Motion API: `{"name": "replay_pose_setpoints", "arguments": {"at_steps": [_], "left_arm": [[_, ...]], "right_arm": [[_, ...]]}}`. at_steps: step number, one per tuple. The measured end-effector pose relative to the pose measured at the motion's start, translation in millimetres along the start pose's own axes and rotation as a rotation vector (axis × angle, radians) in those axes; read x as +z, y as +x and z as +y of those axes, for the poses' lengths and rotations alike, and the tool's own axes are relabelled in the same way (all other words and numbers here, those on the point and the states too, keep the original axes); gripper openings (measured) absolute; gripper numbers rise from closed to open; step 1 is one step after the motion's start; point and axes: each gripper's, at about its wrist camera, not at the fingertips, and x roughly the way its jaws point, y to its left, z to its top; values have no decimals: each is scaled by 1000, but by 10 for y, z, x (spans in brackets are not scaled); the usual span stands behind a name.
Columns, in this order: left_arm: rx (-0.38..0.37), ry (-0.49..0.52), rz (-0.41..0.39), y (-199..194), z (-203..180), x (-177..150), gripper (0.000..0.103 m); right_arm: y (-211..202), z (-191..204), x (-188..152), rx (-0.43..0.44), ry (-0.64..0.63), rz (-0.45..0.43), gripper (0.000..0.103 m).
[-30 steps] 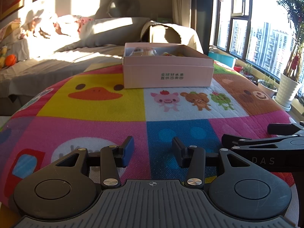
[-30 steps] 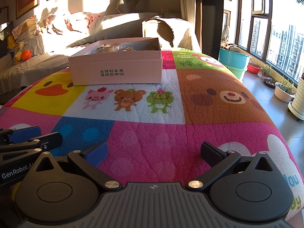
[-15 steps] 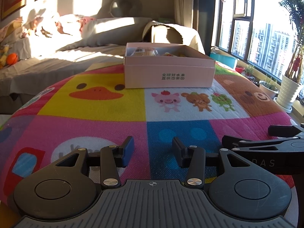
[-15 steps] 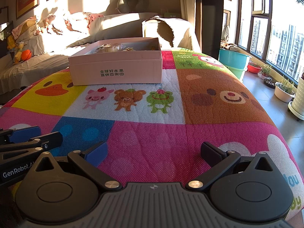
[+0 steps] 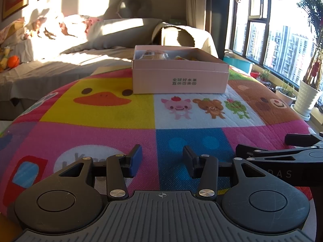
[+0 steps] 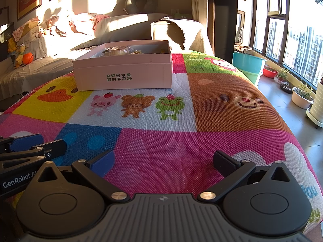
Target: Organize objects
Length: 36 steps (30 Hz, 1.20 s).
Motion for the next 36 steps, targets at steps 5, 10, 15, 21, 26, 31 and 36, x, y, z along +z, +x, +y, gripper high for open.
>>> {"name": "replay_pose_setpoints", "arguments": {"at_steps": [5,10,15,21,26,31,36], "left_arm": [[0,0,0,0,4,-1,49],[-1,-1,0,1,7,-2,49],[-8,-11,-1,3,13,2,49],[-5,-6,0,-2,-1,-1,49],[-3,0,1,-17,-5,-16,49],[-4,-2,1,-17,-1,-16,49],[-5,-3,1,-19,-3,-16,49]], "right_arm": [[-1,-1,0,0,0,0,103],[0,0,0,0,0,0,103],[1,-1,0,0,0,0,103],[0,-1,-2,0,0,0,103],[1,-1,-2,0,0,0,103],[2,-1,-1,0,0,0,103],[2,-1,-1,0,0,0,103]]}}
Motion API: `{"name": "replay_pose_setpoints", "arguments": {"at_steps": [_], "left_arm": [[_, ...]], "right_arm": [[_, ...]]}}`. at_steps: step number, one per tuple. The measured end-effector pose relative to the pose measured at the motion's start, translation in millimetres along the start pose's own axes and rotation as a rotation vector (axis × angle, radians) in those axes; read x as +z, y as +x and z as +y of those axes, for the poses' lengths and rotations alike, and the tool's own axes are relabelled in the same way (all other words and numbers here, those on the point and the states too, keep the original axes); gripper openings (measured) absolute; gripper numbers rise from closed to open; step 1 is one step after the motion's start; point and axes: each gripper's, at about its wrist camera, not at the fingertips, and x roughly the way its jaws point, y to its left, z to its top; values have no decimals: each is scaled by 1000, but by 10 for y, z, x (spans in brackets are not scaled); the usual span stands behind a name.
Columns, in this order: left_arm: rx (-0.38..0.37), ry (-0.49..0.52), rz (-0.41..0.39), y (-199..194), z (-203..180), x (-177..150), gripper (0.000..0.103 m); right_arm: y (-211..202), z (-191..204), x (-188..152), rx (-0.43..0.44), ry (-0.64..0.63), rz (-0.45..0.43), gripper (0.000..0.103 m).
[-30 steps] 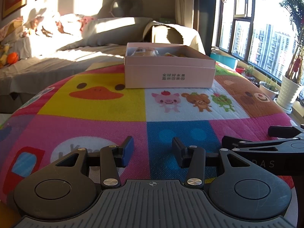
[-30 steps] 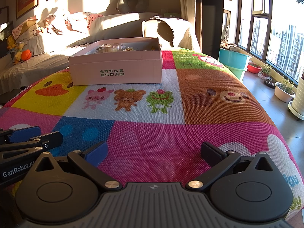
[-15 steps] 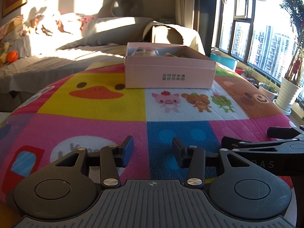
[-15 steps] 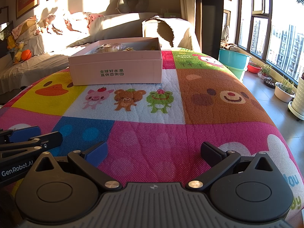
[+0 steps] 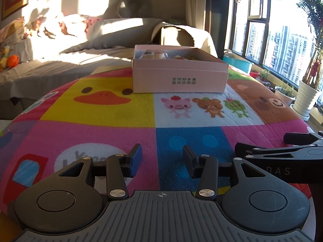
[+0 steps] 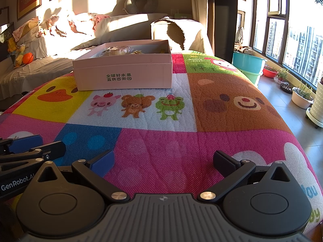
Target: Organize objects
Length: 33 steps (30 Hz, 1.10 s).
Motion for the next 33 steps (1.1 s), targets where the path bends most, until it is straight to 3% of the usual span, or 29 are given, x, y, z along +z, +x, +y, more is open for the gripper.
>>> {"name": "replay_pose_setpoints", "arguments": {"at_steps": [33], "left_arm": [[-8,-8,-1,10,20,7,49]], "right_arm": [[-5,2,-2,0,0,0,103]]}}
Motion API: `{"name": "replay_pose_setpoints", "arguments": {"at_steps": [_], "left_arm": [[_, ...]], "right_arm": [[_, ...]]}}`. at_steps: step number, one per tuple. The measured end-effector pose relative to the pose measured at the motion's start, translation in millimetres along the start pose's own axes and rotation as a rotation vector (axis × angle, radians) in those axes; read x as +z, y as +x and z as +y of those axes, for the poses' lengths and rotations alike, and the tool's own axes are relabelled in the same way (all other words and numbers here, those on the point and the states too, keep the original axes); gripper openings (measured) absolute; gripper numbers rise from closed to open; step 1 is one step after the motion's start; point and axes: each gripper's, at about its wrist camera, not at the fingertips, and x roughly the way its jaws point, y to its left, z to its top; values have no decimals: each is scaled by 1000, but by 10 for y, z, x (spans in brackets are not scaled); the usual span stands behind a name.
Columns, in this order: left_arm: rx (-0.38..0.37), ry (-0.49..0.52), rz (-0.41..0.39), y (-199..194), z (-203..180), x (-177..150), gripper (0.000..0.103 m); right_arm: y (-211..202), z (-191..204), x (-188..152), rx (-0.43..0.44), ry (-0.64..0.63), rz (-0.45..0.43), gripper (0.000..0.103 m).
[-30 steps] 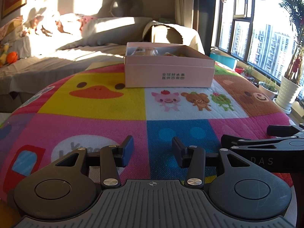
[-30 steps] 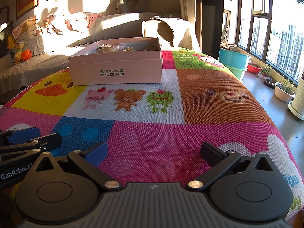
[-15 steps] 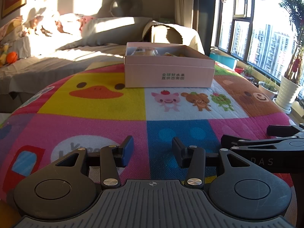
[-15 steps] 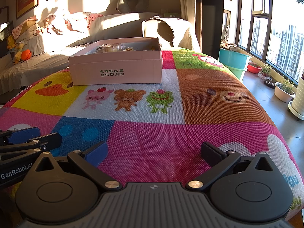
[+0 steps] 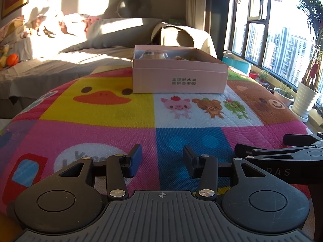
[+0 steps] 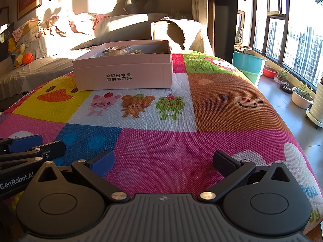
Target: Organize objects
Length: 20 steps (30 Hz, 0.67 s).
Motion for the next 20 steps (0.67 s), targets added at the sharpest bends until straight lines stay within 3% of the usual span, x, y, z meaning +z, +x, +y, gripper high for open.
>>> {"name": "replay_pose_setpoints", "arguments": {"at_steps": [20], "left_arm": [[-23,-26,-6,0,51,-3,50]], "right_arm": [[3,-1,0,0,0,0,103]]}}
